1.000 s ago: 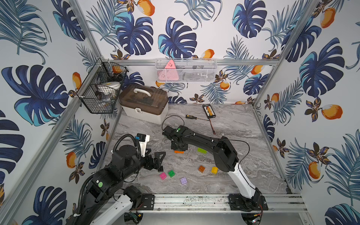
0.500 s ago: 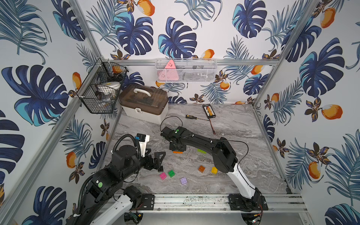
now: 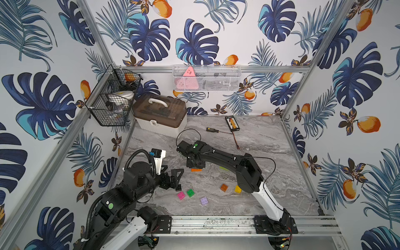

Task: Assemble the number 1 with lego
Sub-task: Assemble the lego brick with the lego brick.

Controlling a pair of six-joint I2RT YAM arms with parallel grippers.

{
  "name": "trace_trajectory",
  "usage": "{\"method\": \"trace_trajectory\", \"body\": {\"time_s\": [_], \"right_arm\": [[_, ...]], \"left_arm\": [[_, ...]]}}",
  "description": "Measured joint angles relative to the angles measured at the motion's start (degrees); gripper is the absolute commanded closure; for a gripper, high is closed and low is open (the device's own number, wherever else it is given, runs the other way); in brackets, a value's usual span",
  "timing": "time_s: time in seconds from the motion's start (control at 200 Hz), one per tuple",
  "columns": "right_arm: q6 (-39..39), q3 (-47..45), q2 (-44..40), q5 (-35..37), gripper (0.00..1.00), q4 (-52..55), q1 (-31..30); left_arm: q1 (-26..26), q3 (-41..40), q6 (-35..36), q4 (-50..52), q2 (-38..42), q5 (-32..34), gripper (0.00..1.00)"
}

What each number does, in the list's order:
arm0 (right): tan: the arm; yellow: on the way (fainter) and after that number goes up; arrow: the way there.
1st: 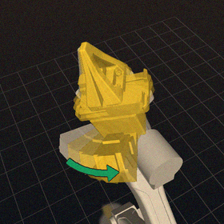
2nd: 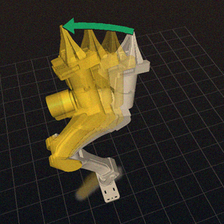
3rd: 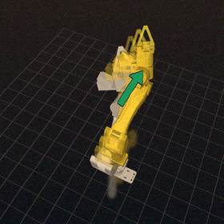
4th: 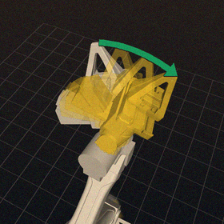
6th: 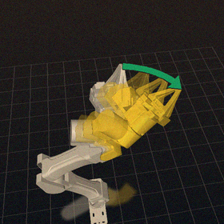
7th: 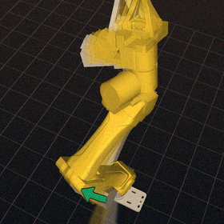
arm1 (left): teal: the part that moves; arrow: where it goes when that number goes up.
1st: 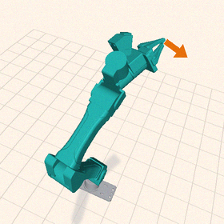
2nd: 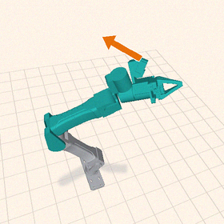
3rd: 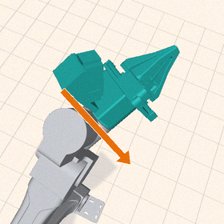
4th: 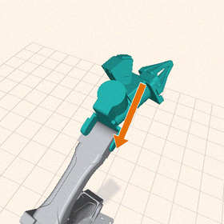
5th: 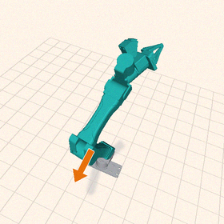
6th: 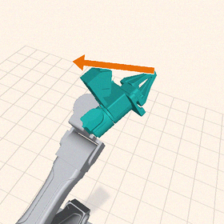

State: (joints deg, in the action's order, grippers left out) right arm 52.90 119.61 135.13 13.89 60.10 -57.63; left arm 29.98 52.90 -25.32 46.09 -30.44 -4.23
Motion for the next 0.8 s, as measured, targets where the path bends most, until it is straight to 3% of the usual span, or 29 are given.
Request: {"method": "trace_trajectory", "body": {"time_s": [0.801], "right_arm": [[-4.5, 0.2, 1.6, 0.1, 0.86, -0.6, -0.2]], "left_arm": [[0.0, -0.1, 0.0, 0.0, -0.2, 0.0, 0.01]]}}
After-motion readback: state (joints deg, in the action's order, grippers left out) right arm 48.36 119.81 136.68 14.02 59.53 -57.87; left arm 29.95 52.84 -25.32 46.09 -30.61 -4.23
